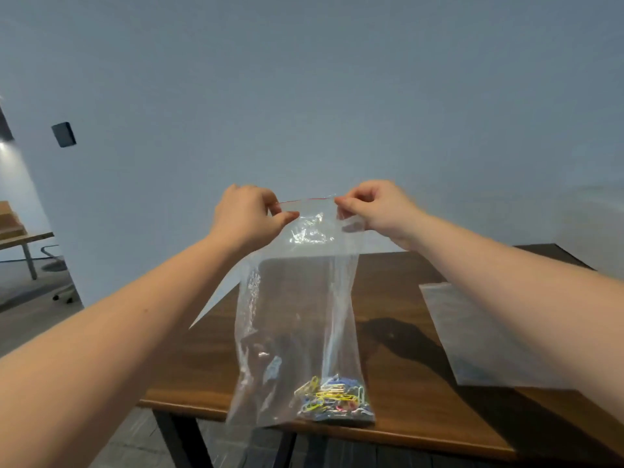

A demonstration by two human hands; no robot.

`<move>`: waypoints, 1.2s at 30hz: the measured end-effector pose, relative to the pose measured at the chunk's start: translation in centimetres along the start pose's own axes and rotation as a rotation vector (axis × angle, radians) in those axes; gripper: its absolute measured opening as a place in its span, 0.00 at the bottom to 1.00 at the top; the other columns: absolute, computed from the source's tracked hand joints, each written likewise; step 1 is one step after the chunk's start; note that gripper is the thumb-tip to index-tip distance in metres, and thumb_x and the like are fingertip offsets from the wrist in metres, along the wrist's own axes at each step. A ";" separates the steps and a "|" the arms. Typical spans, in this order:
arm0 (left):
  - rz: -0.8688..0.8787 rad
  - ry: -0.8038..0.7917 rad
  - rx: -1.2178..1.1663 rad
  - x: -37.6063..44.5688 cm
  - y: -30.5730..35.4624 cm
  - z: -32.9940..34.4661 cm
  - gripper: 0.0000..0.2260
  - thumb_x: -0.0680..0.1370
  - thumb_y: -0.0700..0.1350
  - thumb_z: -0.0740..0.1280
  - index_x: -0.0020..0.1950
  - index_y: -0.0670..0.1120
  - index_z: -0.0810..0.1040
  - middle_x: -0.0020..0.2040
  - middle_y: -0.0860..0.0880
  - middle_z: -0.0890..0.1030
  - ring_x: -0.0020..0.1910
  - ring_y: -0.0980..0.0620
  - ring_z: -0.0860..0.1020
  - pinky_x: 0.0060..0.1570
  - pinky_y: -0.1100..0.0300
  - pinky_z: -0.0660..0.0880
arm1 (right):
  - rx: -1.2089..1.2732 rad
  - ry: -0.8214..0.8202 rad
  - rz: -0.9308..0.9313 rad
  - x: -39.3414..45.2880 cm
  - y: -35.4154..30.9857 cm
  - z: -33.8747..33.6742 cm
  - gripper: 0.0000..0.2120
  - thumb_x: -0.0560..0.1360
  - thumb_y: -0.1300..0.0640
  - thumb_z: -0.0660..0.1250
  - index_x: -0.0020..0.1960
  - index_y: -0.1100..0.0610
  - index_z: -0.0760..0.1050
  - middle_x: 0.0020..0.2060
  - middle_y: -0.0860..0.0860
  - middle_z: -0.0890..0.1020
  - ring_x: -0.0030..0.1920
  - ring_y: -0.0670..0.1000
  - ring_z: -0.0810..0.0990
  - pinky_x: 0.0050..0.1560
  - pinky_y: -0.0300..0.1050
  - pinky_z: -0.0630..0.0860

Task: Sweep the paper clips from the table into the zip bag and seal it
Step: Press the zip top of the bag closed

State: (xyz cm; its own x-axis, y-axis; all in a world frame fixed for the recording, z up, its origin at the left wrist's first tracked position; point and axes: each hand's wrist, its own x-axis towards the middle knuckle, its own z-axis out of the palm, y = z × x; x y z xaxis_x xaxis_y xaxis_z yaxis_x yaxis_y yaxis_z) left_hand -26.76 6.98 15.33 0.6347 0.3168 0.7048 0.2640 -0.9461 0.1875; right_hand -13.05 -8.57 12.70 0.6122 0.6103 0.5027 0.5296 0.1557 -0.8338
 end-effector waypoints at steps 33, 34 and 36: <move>-0.458 -0.158 -1.298 4.7 0.0 10.5 0.06 0.71 0.44 0.71 0.45 0.43 0.79 0.42 0.46 0.82 0.39 0.54 0.80 0.42 0.65 0.77 | -0.107 -0.062 0.210 3.8 2.2 -11.0 0.09 0.74 0.64 0.69 0.53 0.58 0.80 0.33 0.53 0.77 0.31 0.47 0.75 0.34 0.39 0.72; -0.468 -0.183 -1.289 4.5 0.0 10.6 0.06 0.71 0.45 0.71 0.44 0.44 0.80 0.40 0.47 0.83 0.38 0.55 0.80 0.40 0.65 0.77 | -0.120 -0.054 0.219 3.8 2.2 -11.0 0.09 0.74 0.63 0.69 0.54 0.57 0.80 0.33 0.52 0.78 0.32 0.47 0.76 0.35 0.40 0.72; -0.494 -0.181 -1.303 4.3 0.0 10.8 0.05 0.72 0.45 0.70 0.43 0.45 0.80 0.36 0.49 0.84 0.37 0.55 0.80 0.37 0.65 0.76 | -0.168 -0.051 0.241 3.9 2.2 -11.3 0.08 0.74 0.62 0.70 0.53 0.56 0.80 0.33 0.51 0.81 0.35 0.47 0.78 0.37 0.39 0.72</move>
State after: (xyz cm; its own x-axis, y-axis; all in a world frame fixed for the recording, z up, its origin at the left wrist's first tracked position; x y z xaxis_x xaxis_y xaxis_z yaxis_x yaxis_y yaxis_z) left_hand -16.15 9.04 11.02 0.7853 0.5400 0.3030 -0.3064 -0.0864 0.9480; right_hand -2.89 -14.61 15.39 0.7039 0.6530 0.2794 0.4651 -0.1264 -0.8762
